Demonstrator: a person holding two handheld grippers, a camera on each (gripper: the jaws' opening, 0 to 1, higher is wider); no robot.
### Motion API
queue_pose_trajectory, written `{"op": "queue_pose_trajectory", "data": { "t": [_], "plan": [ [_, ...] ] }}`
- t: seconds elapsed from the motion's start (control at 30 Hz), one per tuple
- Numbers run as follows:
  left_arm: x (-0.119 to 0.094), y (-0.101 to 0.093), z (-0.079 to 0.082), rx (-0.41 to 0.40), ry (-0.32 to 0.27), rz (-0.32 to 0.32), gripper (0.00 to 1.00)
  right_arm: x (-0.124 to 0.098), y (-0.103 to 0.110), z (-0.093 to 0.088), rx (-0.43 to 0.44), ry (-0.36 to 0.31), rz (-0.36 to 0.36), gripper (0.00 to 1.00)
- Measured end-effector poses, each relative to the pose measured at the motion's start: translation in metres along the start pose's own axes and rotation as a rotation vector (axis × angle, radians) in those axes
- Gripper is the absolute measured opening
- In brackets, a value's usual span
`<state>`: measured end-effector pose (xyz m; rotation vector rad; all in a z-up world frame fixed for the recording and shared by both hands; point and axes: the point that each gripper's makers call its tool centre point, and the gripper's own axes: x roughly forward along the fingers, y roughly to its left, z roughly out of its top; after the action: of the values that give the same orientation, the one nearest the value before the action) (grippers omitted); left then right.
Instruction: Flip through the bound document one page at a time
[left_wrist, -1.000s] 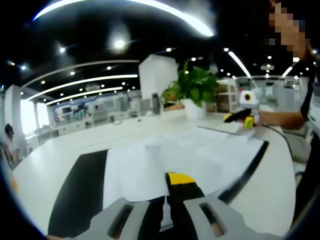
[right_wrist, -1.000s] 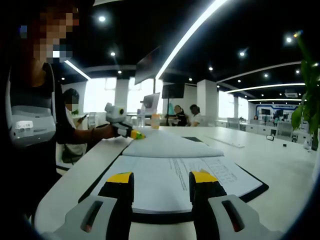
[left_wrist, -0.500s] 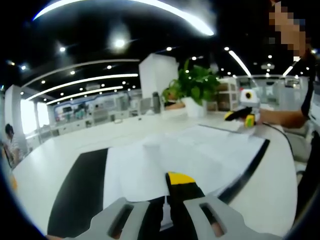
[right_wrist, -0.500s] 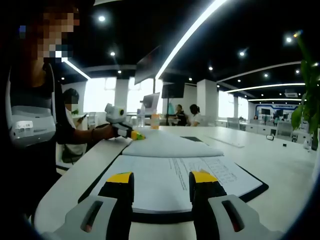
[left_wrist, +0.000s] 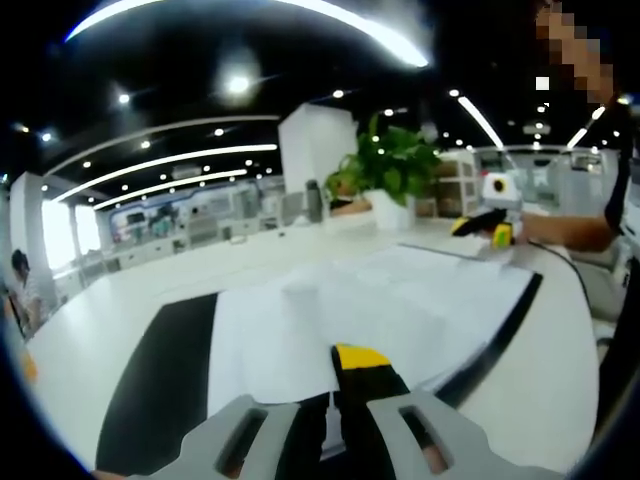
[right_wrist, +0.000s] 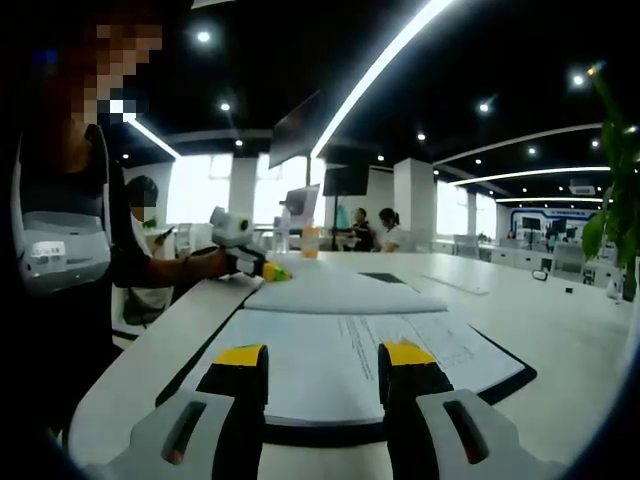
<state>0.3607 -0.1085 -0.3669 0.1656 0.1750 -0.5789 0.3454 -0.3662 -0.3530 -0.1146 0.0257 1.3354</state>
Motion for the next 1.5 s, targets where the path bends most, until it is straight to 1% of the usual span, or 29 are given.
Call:
{"op": "queue_pose_trajectory", "data": {
  "t": [0.3,0.57,0.8,1.07,1.27,1.33,1.37,1.4,1.5],
  "plan": [
    [0.001,0.000,-0.004,0.028,0.019,0.013,0.03,0.000,0.001,-0.001,-0.003,0.001,0.005,0.46],
    [0.000,0.002,-0.008,0.024,0.033,0.024,0.03,0.000,-0.001,-0.002,-0.001,0.005,-0.005,0.46],
    [-0.003,0.004,-0.009,-0.003,0.034,0.038,0.03,0.000,-0.001,-0.003,-0.002,0.009,-0.004,0.46],
    [-0.003,0.005,-0.010,-0.014,0.040,0.035,0.03,0.000,-0.002,-0.006,0.002,0.021,-0.010,0.45],
    [-0.003,0.007,-0.015,-0.030,0.059,0.040,0.03,0.001,0.001,-0.012,0.016,0.047,0.006,0.41],
    [-0.003,0.007,-0.015,-0.034,0.058,0.038,0.03,0.001,-0.001,-0.014,0.016,0.056,-0.004,0.41],
    [-0.003,0.007,-0.017,-0.045,0.063,0.035,0.03,0.000,-0.005,-0.012,0.026,0.041,-0.026,0.41],
    [-0.003,0.007,-0.017,-0.045,0.063,0.036,0.03,-0.001,-0.008,-0.012,0.024,0.041,-0.040,0.41],
    [-0.002,0.006,-0.018,-0.036,0.070,0.037,0.03,0.000,-0.009,-0.014,0.021,0.054,-0.049,0.39]
  ]
}}
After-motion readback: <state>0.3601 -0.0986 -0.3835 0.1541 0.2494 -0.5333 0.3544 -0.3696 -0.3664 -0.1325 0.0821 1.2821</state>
